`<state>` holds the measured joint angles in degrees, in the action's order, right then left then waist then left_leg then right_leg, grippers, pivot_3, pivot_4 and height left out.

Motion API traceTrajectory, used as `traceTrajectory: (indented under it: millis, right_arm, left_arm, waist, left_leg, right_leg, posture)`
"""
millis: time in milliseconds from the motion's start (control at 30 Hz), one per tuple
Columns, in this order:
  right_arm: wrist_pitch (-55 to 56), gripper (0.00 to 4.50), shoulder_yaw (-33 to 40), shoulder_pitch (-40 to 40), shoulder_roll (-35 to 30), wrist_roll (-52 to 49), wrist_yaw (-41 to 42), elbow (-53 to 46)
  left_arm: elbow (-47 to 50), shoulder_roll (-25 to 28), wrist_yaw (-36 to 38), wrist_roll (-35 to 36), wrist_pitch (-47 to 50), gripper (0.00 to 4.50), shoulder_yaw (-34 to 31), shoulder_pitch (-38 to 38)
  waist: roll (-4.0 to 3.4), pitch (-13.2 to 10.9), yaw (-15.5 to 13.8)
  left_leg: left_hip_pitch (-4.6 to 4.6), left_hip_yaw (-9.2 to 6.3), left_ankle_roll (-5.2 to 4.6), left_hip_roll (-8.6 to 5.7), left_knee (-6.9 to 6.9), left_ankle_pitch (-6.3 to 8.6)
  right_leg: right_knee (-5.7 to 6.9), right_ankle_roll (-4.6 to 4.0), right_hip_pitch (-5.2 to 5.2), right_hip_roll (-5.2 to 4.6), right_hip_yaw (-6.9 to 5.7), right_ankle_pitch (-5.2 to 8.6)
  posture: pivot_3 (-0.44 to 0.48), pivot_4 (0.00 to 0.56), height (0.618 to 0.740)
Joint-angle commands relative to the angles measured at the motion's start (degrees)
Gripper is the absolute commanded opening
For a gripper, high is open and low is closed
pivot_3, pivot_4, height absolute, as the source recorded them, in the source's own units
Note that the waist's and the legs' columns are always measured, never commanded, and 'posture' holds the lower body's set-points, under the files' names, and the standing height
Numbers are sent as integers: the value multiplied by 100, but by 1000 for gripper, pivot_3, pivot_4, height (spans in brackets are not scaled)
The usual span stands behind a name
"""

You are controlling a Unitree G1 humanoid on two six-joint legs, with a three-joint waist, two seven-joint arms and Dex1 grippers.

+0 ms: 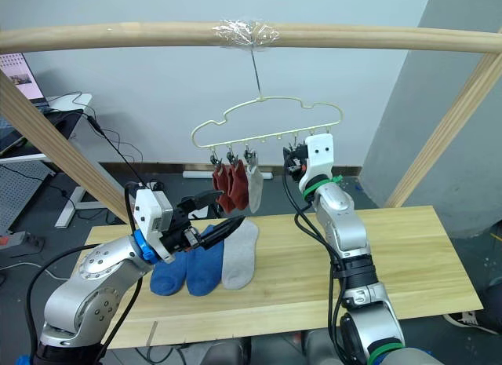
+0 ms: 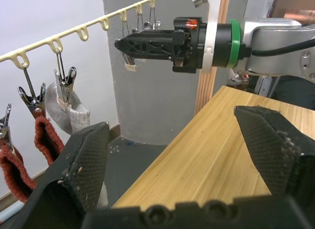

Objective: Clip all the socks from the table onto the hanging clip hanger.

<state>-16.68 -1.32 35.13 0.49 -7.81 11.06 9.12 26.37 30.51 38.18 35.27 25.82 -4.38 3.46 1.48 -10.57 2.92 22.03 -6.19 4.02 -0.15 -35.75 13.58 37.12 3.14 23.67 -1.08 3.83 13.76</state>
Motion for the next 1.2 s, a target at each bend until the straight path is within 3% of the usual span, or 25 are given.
traceTrajectory:
  millis: [33, 1200]
  right_arm:
    - [140, 2023, -23, 164, 63, -10, -16, -115]
    - [222, 2023, -19, 364, 28, -3, 77, 205]
  left_arm:
    - [95, -30, 31, 10, -89, 4500, -63, 21]
    - [142, -273, -111, 246, -67, 4500, -279, 222]
  waist:
    - [0, 0, 0]
    - [0, 0, -1]
  left_leg:
    - [0, 0, 0, 0, 0, 0]
    - [-2, -1, 0, 0, -6, 0]
  right_leg:
    - [0, -1, 0, 0, 0, -1]
    - [7, -19, -1, 1, -1, -12]
  posture:
    - [30, 141, 740]
    - [41, 140, 740]
